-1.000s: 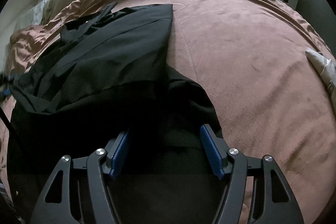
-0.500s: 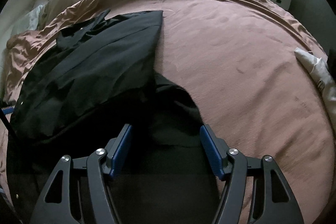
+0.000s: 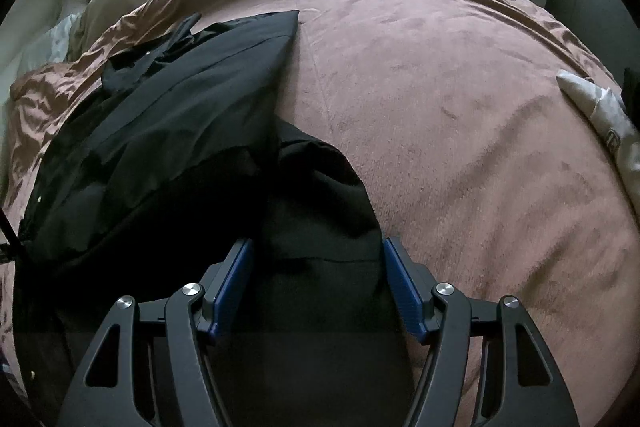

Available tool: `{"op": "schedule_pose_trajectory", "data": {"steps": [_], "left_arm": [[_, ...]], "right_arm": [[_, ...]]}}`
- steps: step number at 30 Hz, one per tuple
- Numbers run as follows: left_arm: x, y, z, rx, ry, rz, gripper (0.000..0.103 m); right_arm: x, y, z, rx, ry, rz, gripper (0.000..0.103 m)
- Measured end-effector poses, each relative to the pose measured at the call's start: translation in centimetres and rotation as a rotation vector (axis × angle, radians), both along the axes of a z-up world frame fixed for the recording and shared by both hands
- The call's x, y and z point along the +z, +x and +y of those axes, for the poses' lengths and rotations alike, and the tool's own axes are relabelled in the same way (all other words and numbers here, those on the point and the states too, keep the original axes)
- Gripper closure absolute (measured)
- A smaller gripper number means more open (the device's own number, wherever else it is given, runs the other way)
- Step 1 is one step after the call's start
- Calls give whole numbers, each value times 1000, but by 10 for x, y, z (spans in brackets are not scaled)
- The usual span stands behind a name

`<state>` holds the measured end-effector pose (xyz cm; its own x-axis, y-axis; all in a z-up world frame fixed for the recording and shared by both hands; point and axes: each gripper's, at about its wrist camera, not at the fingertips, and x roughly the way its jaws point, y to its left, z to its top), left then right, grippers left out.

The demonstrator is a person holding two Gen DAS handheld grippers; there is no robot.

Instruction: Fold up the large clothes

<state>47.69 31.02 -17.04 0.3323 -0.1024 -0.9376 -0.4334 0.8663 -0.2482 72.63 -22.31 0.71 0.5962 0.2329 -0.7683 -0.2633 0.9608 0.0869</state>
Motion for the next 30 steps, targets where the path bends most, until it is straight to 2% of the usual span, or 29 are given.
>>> {"op": "schedule_pose_trajectory", "data": {"steps": [2,9,13,17,24,28,30], "left_arm": [[14,-1,-4,-10,19,-26,93],[91,9,-20,-59,177,-175,95],[116,30,-10,-48,266,-210,95],[112,53,8,-25,294,-200,95],[66,73,35,18,288,-130,94],[32,74,50,60,235,-91,88],[23,70,54,80,229,-86,75]], "right_arm": [[3,-2,-1,6,2,-5,39],[11,0,-4,5,14,-18,39],[13,0,3,19,-8,-33,39],[15,3,14,34,-34,-46,39],[8,17,31,37,-101,-38,39],[6,26,36,14,-104,-27,39],[6,29,39,12,-109,-23,39]]}}
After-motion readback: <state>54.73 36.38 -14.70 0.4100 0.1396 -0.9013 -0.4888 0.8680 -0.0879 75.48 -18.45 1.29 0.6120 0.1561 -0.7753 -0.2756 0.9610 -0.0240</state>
